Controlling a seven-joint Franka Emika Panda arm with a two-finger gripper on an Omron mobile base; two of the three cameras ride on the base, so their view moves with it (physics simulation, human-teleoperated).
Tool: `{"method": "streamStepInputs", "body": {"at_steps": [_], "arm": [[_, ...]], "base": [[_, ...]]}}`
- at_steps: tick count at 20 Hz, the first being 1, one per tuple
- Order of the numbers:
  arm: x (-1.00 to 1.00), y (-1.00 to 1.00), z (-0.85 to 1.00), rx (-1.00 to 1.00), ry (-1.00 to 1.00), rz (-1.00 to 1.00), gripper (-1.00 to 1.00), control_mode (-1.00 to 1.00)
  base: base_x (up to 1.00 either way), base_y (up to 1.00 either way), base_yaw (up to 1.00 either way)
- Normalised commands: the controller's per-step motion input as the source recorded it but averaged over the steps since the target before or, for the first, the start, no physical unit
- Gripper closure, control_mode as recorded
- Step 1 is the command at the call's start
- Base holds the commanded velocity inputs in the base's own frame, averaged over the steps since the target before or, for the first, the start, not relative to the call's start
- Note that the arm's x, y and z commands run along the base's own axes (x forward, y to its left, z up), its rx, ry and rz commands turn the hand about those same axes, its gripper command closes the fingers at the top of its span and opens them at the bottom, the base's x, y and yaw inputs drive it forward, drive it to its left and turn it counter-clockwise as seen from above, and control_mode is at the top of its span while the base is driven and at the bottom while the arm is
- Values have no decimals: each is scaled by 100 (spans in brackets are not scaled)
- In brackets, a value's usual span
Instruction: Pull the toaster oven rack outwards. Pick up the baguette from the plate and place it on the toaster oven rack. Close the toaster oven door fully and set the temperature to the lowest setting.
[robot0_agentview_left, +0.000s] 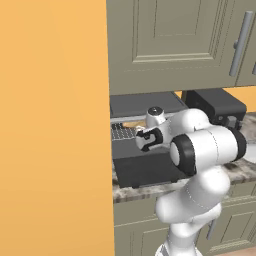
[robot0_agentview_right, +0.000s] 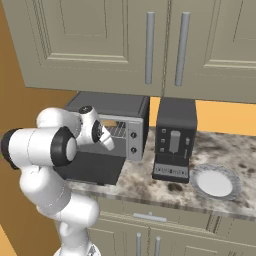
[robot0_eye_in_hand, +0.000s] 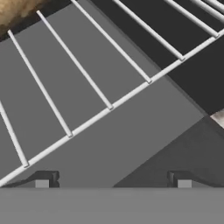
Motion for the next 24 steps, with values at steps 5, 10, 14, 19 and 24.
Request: {"method": "streamStepInputs", "body": {"at_steps": [5,10,14,19,24], "arm": [[35,1,16,2,-10,-1,-100,-100],[-81,-7,75,3,-7,0,-100,-100],[-100,-6,99,5,2,0,-100,-100],[-84,-3,93,2,13,0,-100,-100],[-50,-43,44,5,18,0,-100,-100]], "base": [[0,0,0],[0,0,0],[0,0,0],[0,0,0],[0,0,0]]}}
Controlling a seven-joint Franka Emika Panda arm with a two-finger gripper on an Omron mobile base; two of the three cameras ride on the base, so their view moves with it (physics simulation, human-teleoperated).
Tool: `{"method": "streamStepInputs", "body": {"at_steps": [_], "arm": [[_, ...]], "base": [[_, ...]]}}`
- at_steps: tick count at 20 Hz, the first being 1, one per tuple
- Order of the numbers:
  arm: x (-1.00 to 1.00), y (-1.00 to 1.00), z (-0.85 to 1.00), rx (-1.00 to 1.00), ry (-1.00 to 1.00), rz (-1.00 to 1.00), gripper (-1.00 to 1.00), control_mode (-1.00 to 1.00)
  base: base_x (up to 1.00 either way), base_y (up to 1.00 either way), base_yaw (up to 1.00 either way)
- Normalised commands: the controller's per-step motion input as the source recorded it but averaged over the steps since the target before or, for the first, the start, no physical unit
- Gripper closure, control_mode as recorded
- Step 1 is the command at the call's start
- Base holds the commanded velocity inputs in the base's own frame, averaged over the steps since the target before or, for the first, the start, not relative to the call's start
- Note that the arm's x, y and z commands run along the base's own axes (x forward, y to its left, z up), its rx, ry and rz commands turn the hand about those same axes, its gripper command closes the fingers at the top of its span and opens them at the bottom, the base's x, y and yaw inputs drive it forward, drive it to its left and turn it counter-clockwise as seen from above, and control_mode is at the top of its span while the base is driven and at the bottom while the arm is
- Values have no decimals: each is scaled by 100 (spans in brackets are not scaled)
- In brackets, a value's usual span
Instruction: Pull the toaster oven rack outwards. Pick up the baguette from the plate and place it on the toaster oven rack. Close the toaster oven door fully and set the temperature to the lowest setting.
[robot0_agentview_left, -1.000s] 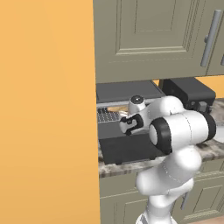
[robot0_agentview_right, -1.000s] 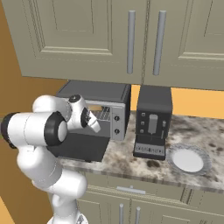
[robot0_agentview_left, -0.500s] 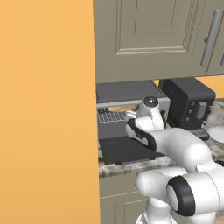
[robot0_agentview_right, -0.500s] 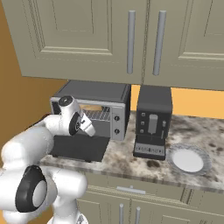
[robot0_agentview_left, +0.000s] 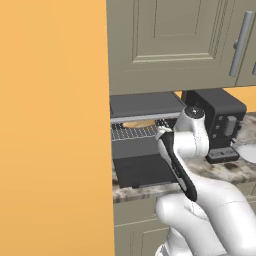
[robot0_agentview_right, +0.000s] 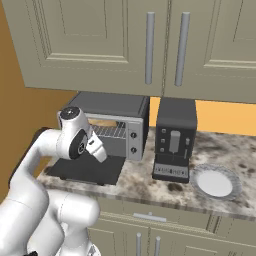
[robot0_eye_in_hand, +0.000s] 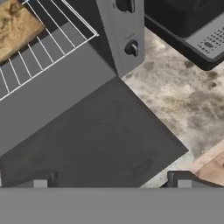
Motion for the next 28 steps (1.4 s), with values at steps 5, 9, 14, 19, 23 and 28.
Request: {"method": "streamStepInputs", "body": {"at_steps": [5,9,14,19,23,28], "arm": [[-27,-69,3,13,13,-5,-100,-100],[-39,-45,-17,19,0,-2,-100,-100],[-41,-25,-38,20,-5,-1,-100,-100],[-24,-1,-46,17,-14,-3,-100,-100],[0,0,-37,16,-17,-6,-100,-100],[14,0,-27,13,-11,-10,-100,-100]], "base": [[0,0,0],[0,0,0],[0,0,0],[0,0,0],[0,0,0],[0,0,0]]}}
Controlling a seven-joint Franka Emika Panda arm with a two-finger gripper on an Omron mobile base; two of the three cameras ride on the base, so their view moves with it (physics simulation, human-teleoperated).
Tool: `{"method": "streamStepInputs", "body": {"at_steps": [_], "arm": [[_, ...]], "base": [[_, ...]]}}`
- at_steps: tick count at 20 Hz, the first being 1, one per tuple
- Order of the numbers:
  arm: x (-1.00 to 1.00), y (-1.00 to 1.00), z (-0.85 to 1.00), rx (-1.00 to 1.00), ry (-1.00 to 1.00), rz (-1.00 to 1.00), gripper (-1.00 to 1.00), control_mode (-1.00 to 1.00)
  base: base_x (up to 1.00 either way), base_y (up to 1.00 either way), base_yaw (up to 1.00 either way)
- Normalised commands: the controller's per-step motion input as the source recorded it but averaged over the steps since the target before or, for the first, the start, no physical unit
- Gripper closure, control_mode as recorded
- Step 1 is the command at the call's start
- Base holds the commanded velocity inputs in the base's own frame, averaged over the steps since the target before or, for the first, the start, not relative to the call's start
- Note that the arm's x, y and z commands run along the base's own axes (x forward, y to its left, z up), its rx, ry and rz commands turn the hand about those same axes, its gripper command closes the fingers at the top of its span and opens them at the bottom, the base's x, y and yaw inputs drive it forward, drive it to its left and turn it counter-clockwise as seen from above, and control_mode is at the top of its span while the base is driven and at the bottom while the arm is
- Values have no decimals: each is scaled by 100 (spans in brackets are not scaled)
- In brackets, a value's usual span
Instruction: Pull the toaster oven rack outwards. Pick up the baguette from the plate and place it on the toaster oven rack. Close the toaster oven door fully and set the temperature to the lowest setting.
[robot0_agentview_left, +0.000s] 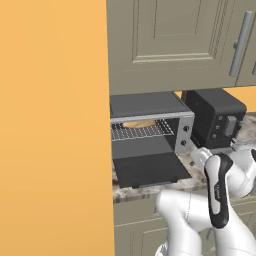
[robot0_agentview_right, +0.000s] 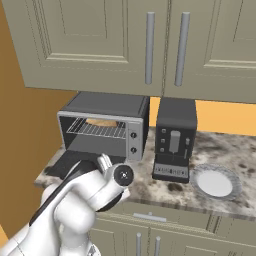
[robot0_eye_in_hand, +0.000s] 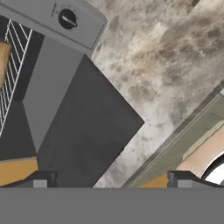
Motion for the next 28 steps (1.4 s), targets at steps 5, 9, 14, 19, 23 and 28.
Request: {"method": "streamStepInputs", "body": {"at_steps": [5,9,14,19,23,28], "arm": [[47,0,-9,11,-2,-11,-100,-100],[52,0,-8,11,0,-9,-100,-100],[20,0,-27,9,4,-3,-100,-100],[3,0,-29,5,6,0,-100,-100],[0,8,-12,4,0,1,-100,-100],[0,23,-7,3,0,3,-100,-100]], "base": [[0,0,0],[0,0,0],[0,0,0],[0,0,0],[0,0,0],[0,0,0]]}}
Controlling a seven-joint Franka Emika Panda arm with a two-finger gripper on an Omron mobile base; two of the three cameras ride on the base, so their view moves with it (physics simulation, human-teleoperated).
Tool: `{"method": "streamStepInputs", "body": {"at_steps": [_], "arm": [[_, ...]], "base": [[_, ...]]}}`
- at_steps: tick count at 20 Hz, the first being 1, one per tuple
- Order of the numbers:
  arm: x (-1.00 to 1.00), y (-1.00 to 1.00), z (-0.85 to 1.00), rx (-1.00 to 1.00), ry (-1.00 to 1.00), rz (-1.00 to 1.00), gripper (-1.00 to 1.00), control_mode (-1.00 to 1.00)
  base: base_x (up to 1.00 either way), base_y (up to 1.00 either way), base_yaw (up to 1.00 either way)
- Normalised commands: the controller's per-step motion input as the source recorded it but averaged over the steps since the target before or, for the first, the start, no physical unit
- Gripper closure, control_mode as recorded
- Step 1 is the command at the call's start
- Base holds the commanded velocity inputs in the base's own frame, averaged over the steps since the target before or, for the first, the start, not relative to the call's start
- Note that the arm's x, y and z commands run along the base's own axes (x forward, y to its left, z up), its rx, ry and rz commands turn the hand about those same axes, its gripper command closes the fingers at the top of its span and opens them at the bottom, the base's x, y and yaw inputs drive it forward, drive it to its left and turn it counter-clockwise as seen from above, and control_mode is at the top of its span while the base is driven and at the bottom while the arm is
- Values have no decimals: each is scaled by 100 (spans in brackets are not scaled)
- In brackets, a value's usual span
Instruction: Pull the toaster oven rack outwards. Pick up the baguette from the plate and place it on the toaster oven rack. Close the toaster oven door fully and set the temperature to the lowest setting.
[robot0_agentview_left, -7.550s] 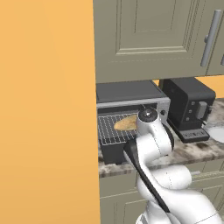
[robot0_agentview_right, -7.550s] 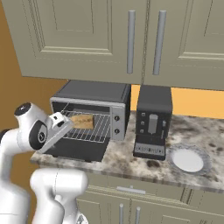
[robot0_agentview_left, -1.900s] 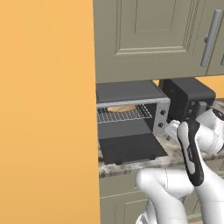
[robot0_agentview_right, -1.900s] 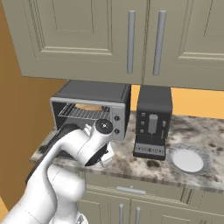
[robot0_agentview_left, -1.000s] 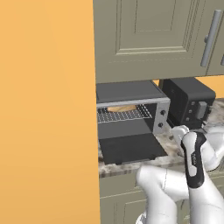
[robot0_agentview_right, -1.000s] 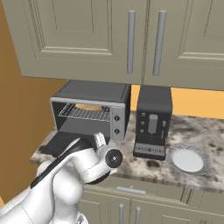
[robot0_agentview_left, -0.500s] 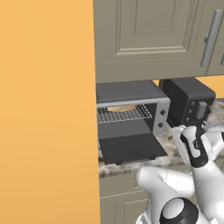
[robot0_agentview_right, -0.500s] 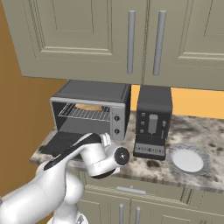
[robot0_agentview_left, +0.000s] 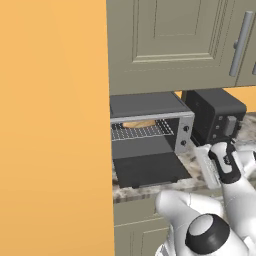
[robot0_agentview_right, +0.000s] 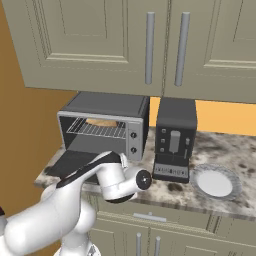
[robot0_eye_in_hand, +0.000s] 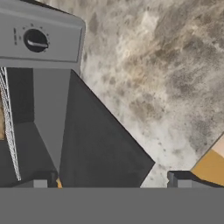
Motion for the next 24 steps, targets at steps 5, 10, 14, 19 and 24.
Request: {"method": "streamStepInputs", "body": {"at_steps": [5,10,14,19,24], "arm": [[1,26,-18,1,0,10,-100,-100],[1,21,-25,0,0,8,-100,-100],[8,18,-23,0,0,2,-100,-100],[24,16,-16,1,0,0,-100,-100],[20,26,-8,1,-1,0,-100,-100]], "base": [[0,0,0],[0,0,0],[0,0,0],[0,0,0],[0,0,0]]}}
